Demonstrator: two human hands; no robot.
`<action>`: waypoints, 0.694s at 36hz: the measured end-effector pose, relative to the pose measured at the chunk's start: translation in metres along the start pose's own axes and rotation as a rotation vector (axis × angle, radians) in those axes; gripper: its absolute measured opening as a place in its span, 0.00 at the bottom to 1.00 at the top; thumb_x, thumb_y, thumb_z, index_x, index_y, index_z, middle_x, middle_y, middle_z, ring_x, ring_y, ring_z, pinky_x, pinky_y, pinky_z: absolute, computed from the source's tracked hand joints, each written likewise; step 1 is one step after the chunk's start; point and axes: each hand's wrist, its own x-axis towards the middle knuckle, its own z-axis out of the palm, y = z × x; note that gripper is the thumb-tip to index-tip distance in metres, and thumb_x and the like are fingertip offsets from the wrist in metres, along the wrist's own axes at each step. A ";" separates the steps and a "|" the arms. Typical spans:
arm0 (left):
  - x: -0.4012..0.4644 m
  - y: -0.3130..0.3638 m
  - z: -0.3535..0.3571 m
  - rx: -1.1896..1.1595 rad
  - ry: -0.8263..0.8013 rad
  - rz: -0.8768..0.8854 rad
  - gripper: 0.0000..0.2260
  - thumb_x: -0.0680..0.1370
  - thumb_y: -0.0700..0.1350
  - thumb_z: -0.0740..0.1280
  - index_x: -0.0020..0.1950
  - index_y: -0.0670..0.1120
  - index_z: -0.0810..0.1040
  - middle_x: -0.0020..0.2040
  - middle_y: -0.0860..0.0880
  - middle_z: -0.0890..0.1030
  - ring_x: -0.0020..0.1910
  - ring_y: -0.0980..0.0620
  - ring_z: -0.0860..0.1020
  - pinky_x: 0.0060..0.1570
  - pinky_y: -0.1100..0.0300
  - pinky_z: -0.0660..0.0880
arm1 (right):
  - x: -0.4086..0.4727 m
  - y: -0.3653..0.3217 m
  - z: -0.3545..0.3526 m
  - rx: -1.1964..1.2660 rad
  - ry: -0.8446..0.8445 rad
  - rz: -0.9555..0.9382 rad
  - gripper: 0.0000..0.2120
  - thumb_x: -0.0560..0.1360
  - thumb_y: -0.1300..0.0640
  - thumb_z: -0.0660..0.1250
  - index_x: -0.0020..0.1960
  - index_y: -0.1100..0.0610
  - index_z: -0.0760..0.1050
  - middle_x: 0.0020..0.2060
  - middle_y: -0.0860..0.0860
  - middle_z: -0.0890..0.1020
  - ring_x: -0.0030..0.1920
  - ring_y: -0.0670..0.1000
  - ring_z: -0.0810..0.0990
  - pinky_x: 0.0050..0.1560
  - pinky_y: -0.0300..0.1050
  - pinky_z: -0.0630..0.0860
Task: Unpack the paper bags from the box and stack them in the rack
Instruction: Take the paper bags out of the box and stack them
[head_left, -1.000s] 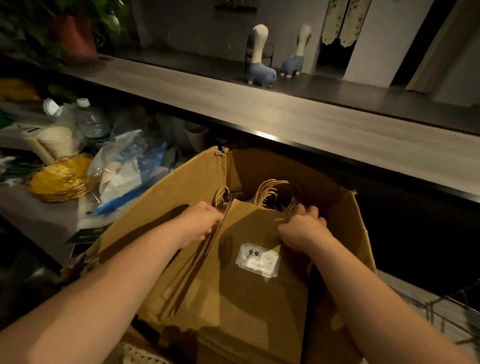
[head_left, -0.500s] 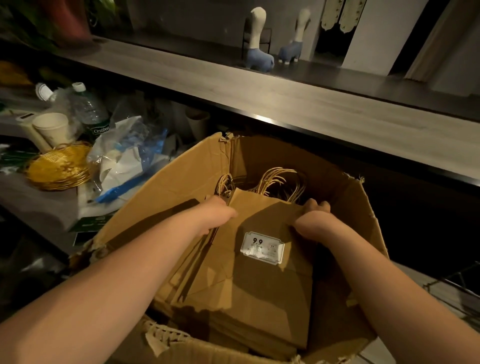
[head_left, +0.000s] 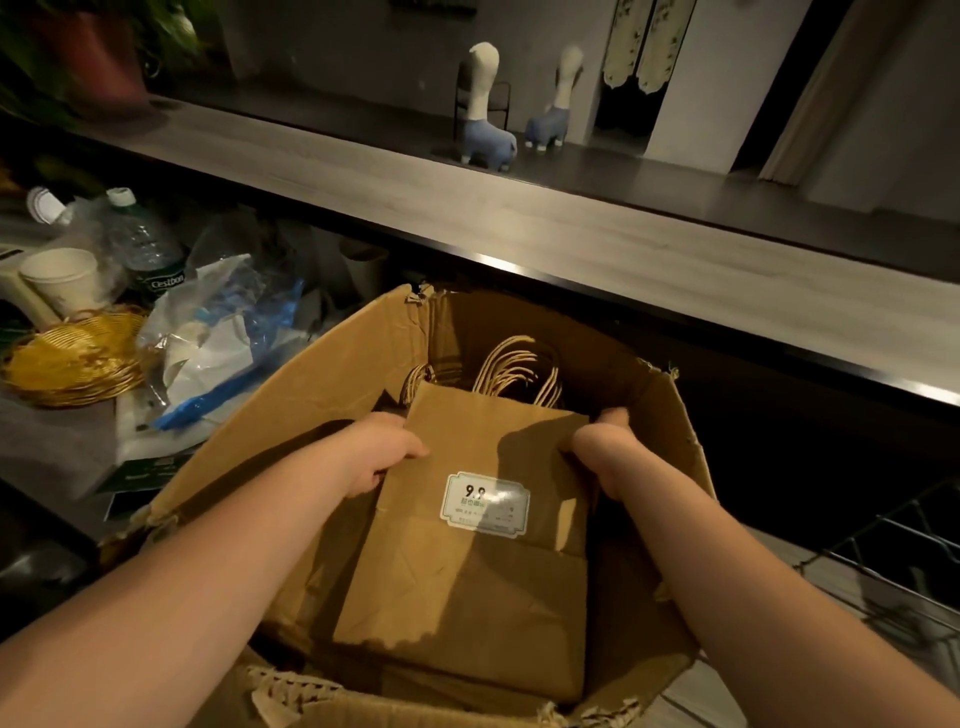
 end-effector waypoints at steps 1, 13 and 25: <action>0.001 -0.002 0.002 0.041 0.011 0.031 0.11 0.77 0.39 0.69 0.58 0.46 0.77 0.56 0.46 0.80 0.54 0.48 0.77 0.58 0.53 0.73 | -0.002 0.001 0.000 -0.059 -0.024 0.025 0.30 0.75 0.63 0.67 0.73 0.59 0.59 0.64 0.60 0.72 0.59 0.60 0.76 0.59 0.54 0.76; 0.006 -0.007 0.012 0.335 0.161 0.195 0.14 0.77 0.43 0.69 0.62 0.45 0.75 0.55 0.47 0.80 0.53 0.48 0.77 0.52 0.55 0.74 | -0.008 0.004 0.006 -0.146 -0.038 0.071 0.42 0.72 0.58 0.71 0.78 0.55 0.51 0.67 0.59 0.70 0.62 0.60 0.76 0.60 0.55 0.78; 0.001 0.001 -0.008 0.214 0.313 0.245 0.11 0.76 0.41 0.70 0.54 0.49 0.71 0.49 0.48 0.79 0.49 0.47 0.78 0.47 0.52 0.76 | -0.023 -0.003 0.015 0.063 0.004 -0.217 0.37 0.74 0.61 0.69 0.76 0.52 0.52 0.68 0.55 0.66 0.66 0.59 0.71 0.65 0.57 0.74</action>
